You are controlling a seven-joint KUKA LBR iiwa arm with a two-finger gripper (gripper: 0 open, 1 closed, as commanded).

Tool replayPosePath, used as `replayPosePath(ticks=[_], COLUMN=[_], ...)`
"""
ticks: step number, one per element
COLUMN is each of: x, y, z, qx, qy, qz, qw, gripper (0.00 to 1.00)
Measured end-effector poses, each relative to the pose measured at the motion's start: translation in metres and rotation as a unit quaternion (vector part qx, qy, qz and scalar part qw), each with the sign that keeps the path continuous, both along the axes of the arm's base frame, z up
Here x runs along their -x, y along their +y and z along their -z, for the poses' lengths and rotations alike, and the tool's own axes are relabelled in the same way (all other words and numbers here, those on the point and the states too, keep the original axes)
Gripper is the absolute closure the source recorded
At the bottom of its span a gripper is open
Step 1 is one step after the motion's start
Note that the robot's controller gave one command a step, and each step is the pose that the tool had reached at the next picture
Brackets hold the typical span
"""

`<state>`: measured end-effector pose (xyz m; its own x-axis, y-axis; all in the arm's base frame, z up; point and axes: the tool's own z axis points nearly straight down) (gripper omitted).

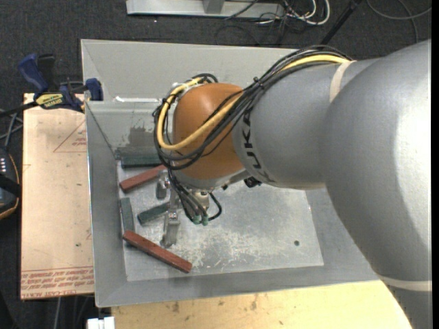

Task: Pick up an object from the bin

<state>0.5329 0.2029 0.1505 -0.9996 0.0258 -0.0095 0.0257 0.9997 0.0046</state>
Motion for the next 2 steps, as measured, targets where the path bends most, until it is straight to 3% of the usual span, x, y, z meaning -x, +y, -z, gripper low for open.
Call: replayPosePath(ticks=[1, 2], x=[-0.016, -0.023], y=[-0.005, 0.004], z=[0.055, 0.078], qx=[0.002, 0.002], qy=[0.0032, 0.0011], qz=[-0.057, -0.220], qw=[0.9984, 0.9755], gripper=[0.00, 1.00])
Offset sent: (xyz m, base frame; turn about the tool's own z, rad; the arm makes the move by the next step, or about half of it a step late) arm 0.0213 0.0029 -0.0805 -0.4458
